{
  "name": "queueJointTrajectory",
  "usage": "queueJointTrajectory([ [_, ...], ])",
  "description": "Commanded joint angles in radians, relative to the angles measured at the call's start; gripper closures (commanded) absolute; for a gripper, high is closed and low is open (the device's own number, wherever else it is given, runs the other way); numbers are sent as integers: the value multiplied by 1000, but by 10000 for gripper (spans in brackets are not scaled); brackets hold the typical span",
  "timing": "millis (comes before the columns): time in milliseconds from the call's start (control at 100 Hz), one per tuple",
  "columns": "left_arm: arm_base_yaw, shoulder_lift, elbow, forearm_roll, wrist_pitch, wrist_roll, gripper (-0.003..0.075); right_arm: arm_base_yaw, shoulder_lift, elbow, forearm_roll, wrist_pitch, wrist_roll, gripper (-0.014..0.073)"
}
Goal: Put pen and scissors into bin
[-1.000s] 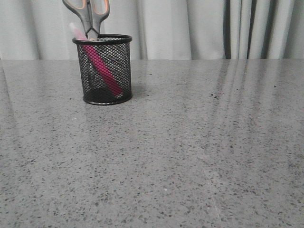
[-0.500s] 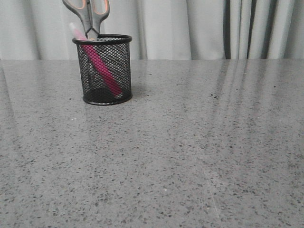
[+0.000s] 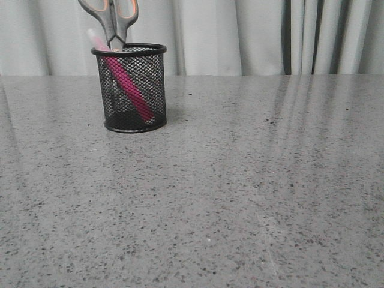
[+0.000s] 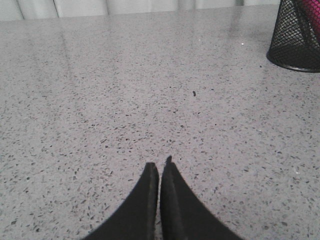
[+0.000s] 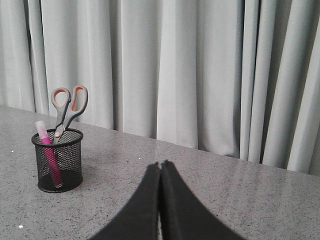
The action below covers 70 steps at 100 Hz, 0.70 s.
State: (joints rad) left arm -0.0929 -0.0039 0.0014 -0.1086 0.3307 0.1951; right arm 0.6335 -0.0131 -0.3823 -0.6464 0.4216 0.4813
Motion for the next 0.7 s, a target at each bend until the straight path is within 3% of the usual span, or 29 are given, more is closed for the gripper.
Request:
queueJointTrajectory([
  [0, 2, -33, 45, -2, -53, -8, 739, 0, -1, -22, -25, -52, -10, 664],
  [90, 2, -33, 45, -2, -53, -8, 739, -25, -1, -22, -5, 120, -7, 664],
  [160, 2, -33, 45, -2, -53, -8, 739, -78, 3, -4, 123, 166, -34, 664],
  [250, 2, -33, 45, -4, -53, -8, 739, -206, 10, 69, 330, 67, -169, 664],
  [350, 2, -33, 45, -4, -53, -8, 739, -372, 11, 223, 519, -214, -356, 664],
  [440, 2, -33, 45, -4, -53, -8, 739, -487, 11, 338, 595, -414, -481, 664],
  [690, 2, -33, 45, -4, -53, -8, 739, -581, -17, 408, 603, -288, -489, 664],
])
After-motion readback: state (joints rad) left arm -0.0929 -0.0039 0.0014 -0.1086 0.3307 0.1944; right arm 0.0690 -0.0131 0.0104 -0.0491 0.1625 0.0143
